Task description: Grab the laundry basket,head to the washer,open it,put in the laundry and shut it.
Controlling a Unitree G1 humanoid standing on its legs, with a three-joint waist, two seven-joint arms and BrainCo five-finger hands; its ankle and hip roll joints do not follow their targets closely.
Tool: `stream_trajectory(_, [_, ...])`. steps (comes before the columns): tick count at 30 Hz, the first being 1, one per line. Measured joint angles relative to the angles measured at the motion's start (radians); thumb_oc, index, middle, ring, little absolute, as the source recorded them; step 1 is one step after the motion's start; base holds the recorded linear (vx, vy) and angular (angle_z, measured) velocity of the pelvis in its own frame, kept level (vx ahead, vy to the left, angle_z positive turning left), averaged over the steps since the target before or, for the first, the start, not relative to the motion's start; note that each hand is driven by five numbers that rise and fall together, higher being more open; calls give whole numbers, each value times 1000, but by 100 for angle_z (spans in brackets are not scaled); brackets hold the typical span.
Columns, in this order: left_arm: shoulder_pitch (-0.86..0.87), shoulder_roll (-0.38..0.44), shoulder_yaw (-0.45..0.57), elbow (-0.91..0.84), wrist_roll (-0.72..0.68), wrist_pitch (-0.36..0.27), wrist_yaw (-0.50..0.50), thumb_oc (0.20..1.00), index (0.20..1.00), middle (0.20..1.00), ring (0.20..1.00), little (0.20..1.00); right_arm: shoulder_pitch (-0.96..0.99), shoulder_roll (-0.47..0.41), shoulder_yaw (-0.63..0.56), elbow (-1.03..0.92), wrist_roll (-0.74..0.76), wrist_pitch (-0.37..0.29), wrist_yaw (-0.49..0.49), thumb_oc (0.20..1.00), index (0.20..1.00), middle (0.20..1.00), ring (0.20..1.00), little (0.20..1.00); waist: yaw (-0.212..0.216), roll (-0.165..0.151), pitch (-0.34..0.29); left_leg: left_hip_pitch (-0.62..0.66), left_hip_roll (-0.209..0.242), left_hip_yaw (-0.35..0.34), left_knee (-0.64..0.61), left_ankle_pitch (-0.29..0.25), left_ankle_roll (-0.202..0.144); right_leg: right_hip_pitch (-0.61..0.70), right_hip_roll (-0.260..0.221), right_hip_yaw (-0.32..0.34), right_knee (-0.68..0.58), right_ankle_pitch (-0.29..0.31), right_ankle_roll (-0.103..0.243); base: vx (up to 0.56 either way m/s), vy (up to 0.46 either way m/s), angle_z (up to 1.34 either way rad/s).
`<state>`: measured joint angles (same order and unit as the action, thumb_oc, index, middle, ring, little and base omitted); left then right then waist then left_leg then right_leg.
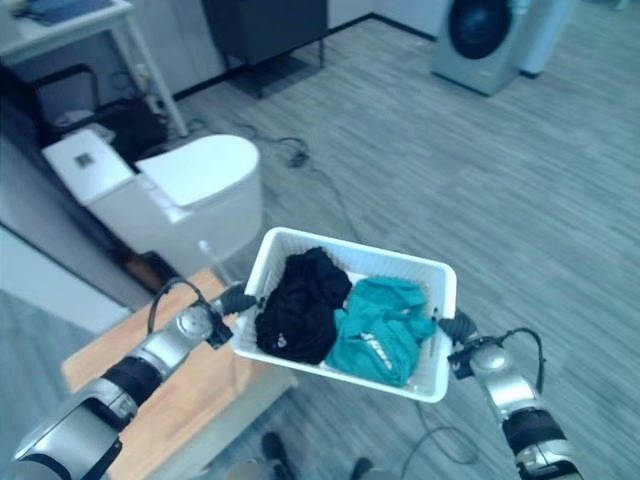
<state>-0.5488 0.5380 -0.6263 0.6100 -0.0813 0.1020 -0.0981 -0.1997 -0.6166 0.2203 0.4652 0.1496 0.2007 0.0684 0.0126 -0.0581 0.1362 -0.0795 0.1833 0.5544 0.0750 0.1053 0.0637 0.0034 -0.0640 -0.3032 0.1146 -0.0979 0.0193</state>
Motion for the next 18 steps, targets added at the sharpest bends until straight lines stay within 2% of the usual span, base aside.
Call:
stream_trajectory(2, [-5, -7, 0, -1, 0, -6, 0, 200, 200, 200, 200, 200, 2, -7, -10, -5, 3, -3, -2, 200, 200, 200, 200, 200, -10, -5, 0, -24, 24, -39, 40, 9, -14, -3, 19, 16, -28, 16, -16, -209, -173, -43])
stream_trajectory(3, [-13, -12, 0, 3, 0, -7, 2, 200, 200, 200, 200, 200, 1, -7, -16, -3, 5, -3, -3, 200, 200, 200, 200, 200, -6, -8, 10, -54, 35, -124, 92, 14, -29, -4, 26, 29, -36, 26, -27, -155, -77, -26])
stream_trajectory(4, [-16, -14, -1, 2, -1, -8, 2, 200, 200, 200, 200, 200, -4, -11, -16, 0, 10, -3, -3, 200, 200, 200, 200, 200, -7, -8, 22, -102, 37, -225, 156, -7, -55, -6, 29, 34, -35, 35, -41, -173, -100, -30])
stream_trajectory(5, [-18, -14, -1, 2, -2, -11, 3, 200, 200, 200, 200, 200, -11, -14, -16, 5, 17, -3, -3, 200, 200, 200, 200, 200, 2, -13, 36, -113, 0, -357, 149, -50, -122, -9, 23, 52, -32, 37, -43, -21, -73, -32])
stream_trajectory(6, [-18, -14, -1, 5, -13, -11, 3, 200, 200, 200, 200, 200, -27, -18, -16, 12, 26, -3, -1, 200, 200, 200, 200, 200, 5, -4, 54, -104, -46, -463, 48, -54, -169, -9, 22, 67, -37, 43, -45, -8, -82, -40])
stream_trajectory(7, [-18, -12, -1, 6, -26, -12, 5, 200, 200, 200, 200, 200, -54, -17, -1, 34, 30, -4, -2, 200, 200, 200, 200, 200, 9, 3, 65, -90, -91, -580, -11, -57, -166, -10, 28, 103, -38, 43, -45, 11, -56, -72])
stream_trajectory(8, [-17, -8, -3, 13, -29, -10, 7, 200, 200, 200, 200, 200, -94, -15, 26, 73, 33, -4, -1, 200, 200, 200, 200, 200, 33, 8, 72, -64, -132, -698, -66, -60, -160, -17, 35, 152, -40, 53, -46, 42, 10, -136])
stream_trajectory(9, [-18, -2, -3, 30, -31, -7, 8, 200, 200, 200, 200, 200, -149, -16, 51, 103, 33, -4, 3, 200, 200, 200, 200, 200, 67, 29, 88, -44, -182, -779, -104, -54, -158, -18, 43, 206, -60, 80, -43, 36, 19, -134])
stream_trajectory(11, [-20, -5, -3, 31, -39, -9, 8, 200, 200, 200, 200, 200, -161, -18, 50, 107, 34, -5, 1, 200, 200, 200, 200, 200, 51, 69, 101, -40, -189, -747, -91, -23, -157, 6, 66, 211, -81, 92, -32, 43, 35, -61])
stream_trajectory(12, [-27, -6, -1, 33, -40, -12, 11, 200, 200, 200, 200, 200, -158, -10, 48, 116, 35, -7, -2, 200, 200, 200, 200, 200, 45, 93, 108, -26, -167, -715, -78, 21, -121, 20, 91, 217, -85, 87, -24, 85, 53, -26])
stream_trajectory(14, [-38, -2, -2, 36, -39, -10, 17, 200, 200, 200, 200, 200, -153, -7, 49, 118, 53, -8, 1, 200, 200, 200, 200, 200, 43, 77, 112, -27, -173, -698, -83, 23, -123, 16, 79, 217, -91, 82, -7, 109, 51, -20])
stream_trajectory(18, [-36, 6, -3, 32, -39, -10, 16, 200, 200, 200, 200, 200, -147, -2, 47, 117, 53, -8, 5, 200, 200, 200, 200, 200, 41, 78, 112, 20, -186, -652, -120, 18, -115, 40, 57, 247, -115, 91, 13, 89, 31, -29])
